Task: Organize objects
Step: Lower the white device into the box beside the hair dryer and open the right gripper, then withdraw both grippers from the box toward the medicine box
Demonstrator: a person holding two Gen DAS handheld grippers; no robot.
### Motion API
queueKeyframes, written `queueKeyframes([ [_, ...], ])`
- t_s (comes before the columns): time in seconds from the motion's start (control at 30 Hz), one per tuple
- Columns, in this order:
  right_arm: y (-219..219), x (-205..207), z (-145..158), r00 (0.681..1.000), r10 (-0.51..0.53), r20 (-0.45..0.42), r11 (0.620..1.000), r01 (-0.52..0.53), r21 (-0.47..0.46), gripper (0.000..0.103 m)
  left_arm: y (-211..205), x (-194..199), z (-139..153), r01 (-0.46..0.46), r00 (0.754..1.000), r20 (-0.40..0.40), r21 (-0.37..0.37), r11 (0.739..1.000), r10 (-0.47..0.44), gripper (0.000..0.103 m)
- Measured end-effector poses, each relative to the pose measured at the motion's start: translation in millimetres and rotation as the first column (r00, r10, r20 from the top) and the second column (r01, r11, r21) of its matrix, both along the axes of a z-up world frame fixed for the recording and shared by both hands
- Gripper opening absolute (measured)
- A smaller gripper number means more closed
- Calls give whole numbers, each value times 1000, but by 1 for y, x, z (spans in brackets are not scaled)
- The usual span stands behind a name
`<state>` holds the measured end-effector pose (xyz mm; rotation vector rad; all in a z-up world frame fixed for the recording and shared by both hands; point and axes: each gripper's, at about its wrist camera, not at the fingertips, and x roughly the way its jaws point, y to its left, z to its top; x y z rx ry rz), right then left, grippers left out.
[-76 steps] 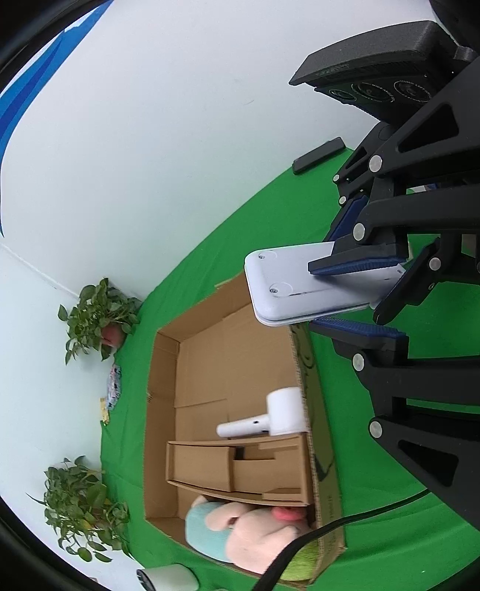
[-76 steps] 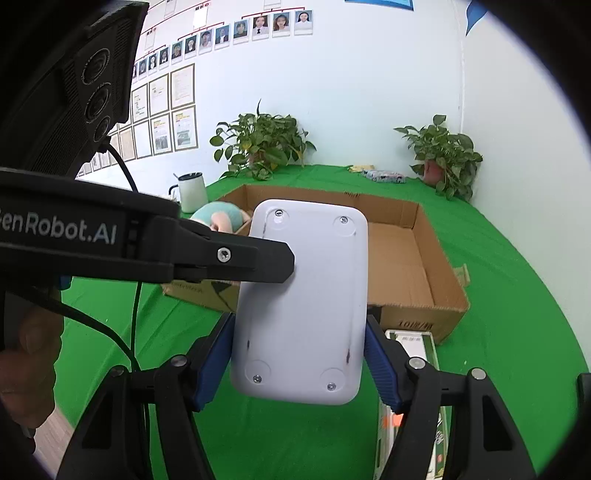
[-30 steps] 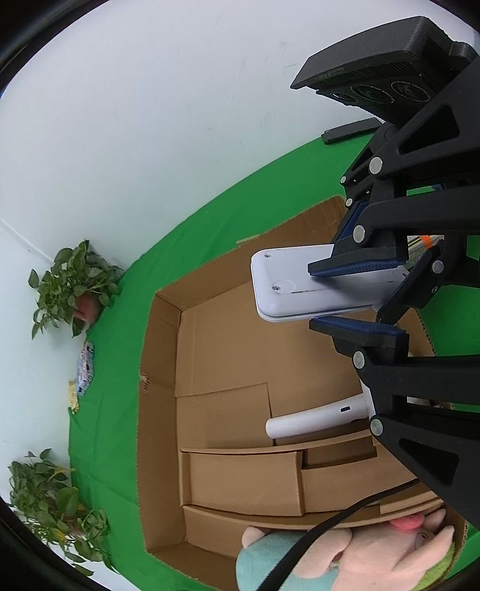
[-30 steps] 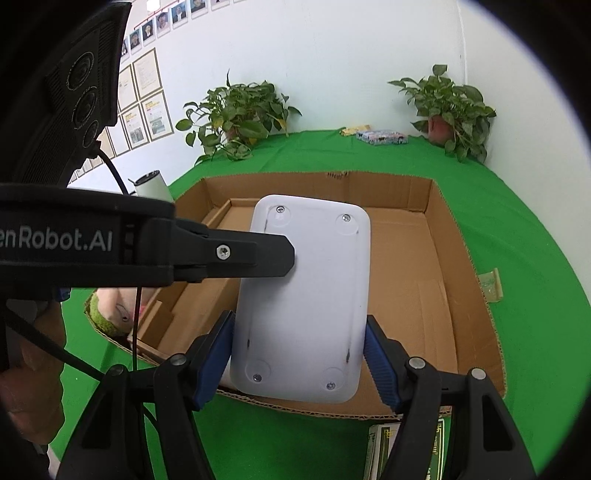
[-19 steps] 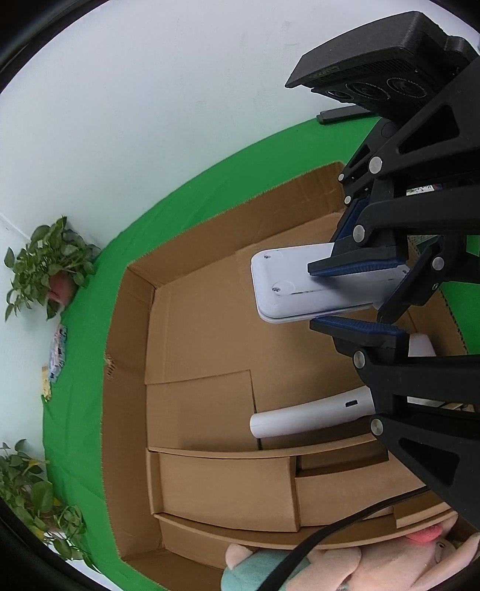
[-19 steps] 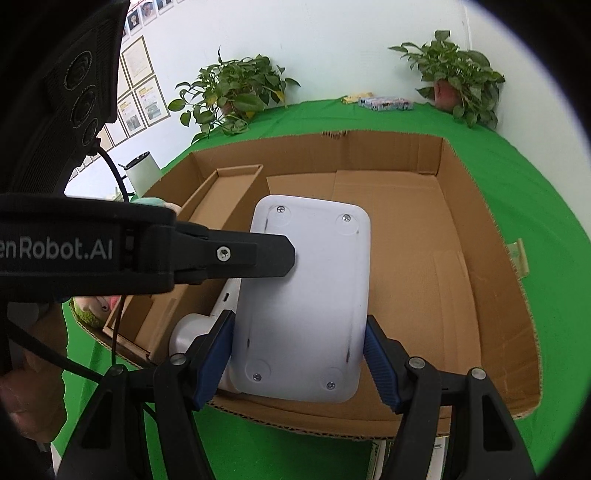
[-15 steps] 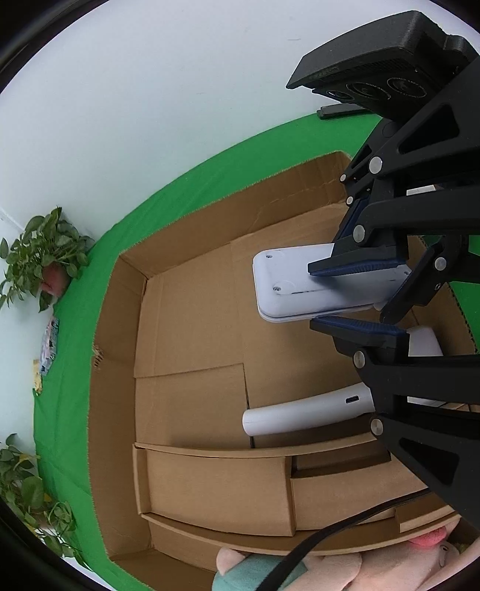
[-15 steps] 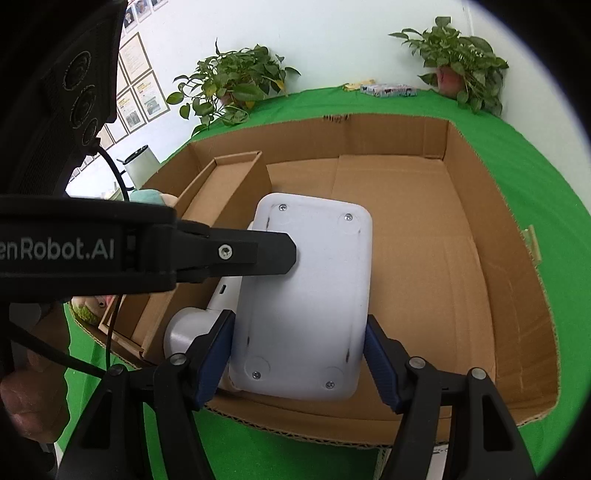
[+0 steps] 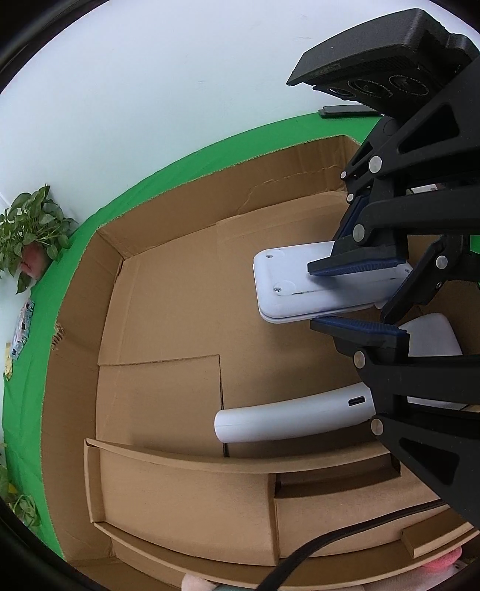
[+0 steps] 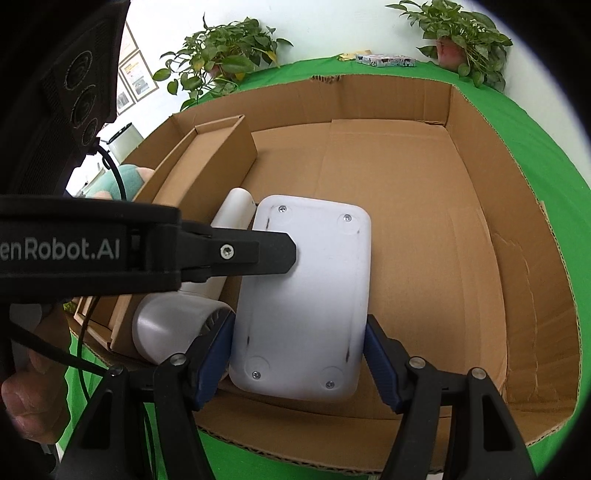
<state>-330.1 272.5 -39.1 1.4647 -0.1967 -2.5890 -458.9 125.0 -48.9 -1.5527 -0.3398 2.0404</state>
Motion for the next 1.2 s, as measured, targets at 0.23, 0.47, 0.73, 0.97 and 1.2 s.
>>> queueKeyframes([
  [0.23, 0, -8, -5, 998, 30, 46, 999, -29, -26, 69, -7, -2, -4, -20, 1000, 9, -32, 999, 20, 20],
  [0.47, 1, -8, -9, 995, 65, 76, 997, -63, -35, 69, -6, -2, -1, -23, 1000, 11, -63, 998, 24, 19],
  [0.73, 4, -3, -6, 994, 91, 67, 994, -86, -68, 69, -7, 1, 12, -30, 999, -41, -110, 994, 25, 27],
  [0.97, 3, -4, -3, 994, 84, 71, 995, -79, -66, 69, -19, 13, 25, -40, 997, -75, -105, 994, 32, 27],
  [1.2, 0, -5, -4, 994, 81, 80, 995, -77, -57, 69, -29, 21, 28, -58, 995, -92, -110, 992, 48, 27],
])
